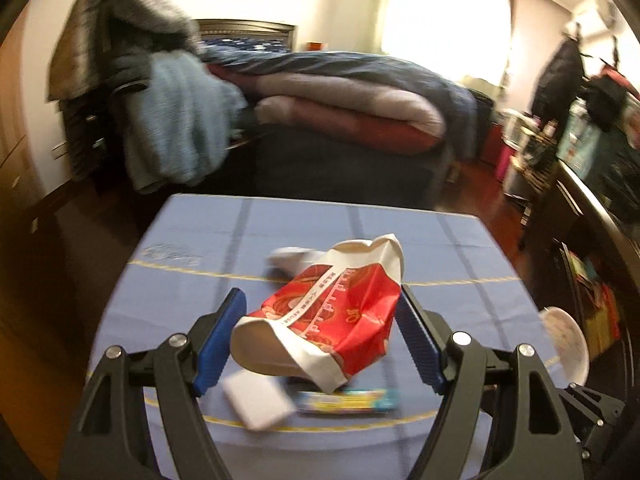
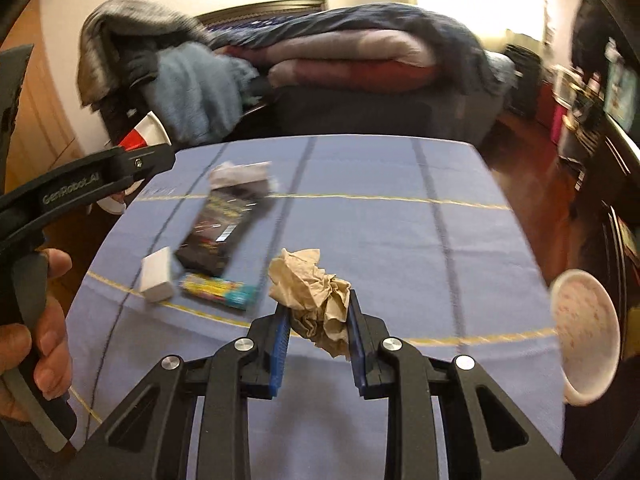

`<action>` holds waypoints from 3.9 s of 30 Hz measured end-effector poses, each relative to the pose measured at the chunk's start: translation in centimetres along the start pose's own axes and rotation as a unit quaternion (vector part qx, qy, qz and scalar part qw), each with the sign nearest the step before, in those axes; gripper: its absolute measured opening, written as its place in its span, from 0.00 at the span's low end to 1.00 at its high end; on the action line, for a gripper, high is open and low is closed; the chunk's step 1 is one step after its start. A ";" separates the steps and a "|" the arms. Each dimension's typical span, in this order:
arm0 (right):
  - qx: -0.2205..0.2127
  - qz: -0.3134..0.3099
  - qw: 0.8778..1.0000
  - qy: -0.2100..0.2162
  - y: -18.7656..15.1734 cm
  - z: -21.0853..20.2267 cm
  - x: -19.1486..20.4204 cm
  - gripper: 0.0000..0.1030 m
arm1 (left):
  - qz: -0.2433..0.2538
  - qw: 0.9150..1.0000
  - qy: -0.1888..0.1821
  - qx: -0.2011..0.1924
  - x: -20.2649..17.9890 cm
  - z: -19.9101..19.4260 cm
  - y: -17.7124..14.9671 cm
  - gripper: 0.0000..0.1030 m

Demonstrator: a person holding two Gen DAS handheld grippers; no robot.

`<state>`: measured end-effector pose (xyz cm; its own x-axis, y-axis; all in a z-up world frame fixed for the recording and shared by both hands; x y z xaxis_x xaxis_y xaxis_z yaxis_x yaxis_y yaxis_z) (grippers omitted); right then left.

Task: Collect trash
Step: 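Carry the paper bag and tan paper to the wastebasket and release both, then grasp the white tissue with the left tool while the right tool grasps the dark cigarette pack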

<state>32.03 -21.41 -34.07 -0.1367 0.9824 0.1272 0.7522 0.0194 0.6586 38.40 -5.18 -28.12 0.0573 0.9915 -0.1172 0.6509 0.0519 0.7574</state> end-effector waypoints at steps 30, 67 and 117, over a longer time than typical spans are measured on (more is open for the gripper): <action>-0.064 0.237 0.950 -0.193 -6.1 -9.0 -29.3 0.28 | 0.195 0.950 -0.237 0.062 -34.2 3.8 -4.9 0.74; -0.028 0.277 0.932 -0.230 -9.0 -1.1 -39.0 0.55 | 0.224 0.913 -0.290 0.178 -46.5 14.5 -8.1 0.86; 0.006 0.002 1.000 -0.003 2.2 2.5 0.1 0.85 | -0.040 0.989 0.022 0.142 2.0 17.3 1.3 0.72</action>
<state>35.27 -20.85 -34.47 -0.1302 0.9835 0.1253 0.7603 0.0179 0.6493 52.50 -5.20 -38.50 -0.0307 0.9901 -0.1367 0.8387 0.0999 0.5354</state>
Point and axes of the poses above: each gripper's, at about its wrist camera, not at the fingertips, and z roughly the way its jaws point, x to its left, y to its top, the point moved 6 cm from there along z, roughly the way its jaws point, and after that the axes turned 1 degree about -y, right-handed, at the moved point
